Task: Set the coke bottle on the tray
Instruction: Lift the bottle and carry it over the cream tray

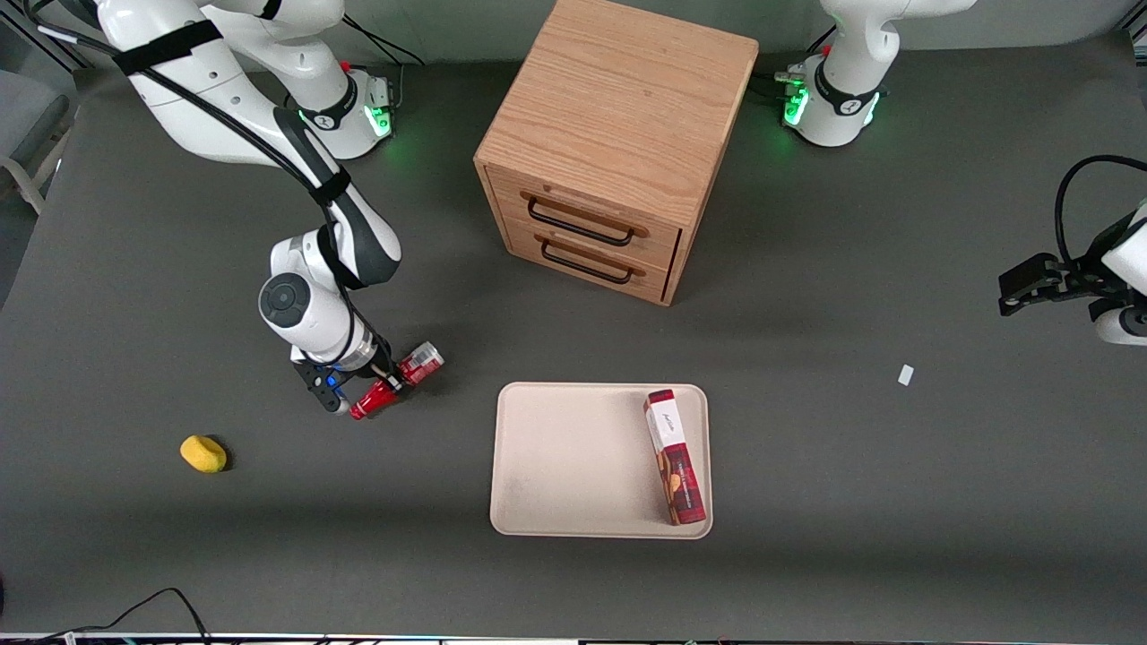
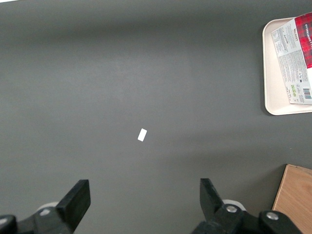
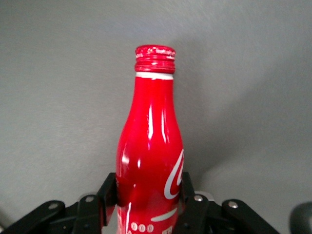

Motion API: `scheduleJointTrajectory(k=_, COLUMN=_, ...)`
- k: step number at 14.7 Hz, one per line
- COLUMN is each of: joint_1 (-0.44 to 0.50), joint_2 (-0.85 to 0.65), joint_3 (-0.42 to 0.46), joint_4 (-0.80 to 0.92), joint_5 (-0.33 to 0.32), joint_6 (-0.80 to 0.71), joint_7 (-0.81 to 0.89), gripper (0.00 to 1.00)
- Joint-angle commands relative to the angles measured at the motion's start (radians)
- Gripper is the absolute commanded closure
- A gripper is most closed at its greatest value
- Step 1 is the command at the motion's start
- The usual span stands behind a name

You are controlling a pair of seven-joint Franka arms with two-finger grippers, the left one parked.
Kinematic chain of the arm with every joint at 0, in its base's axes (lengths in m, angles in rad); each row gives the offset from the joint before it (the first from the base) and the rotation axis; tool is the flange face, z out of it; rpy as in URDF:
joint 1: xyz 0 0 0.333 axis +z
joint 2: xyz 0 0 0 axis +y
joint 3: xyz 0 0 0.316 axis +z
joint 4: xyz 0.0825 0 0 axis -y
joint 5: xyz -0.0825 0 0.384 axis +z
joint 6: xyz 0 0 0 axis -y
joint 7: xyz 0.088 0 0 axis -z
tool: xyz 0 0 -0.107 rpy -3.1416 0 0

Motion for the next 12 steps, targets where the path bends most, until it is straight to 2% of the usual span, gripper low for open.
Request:
scheduleJointTrajectory(k=1, joint_1=-0.010, joint_2=-0.065, joint_3=-0.001, joint_4=0.103, joint_5=0.001, joint_6=-0.160, joint_7=-0.102, gripper=1.00)
scheduleJointTrajectory(k=6, joint_1=0.010, joint_2=-0.017, joint_3=0.001, joint_4=0.507, joint_5=0.003, joint_6=-0.547, joint_7=-0.242, gripper=1.00)
scheduleJointTrajectory(k=8, joint_1=0.029, joint_2=0.007, joint_3=0.016, joint_4=0.624, joint_5=0.012, joint_6=-0.590, joint_7=-0.380, gripper=1.00)
scheduleJointTrajectory(k=12, joint_1=0.068, joint_2=0.130, joint_3=0.080, joint_4=0.830, joint_5=-0.015, joint_6=-0.600, joint_7=-0.437, gripper=1.00)
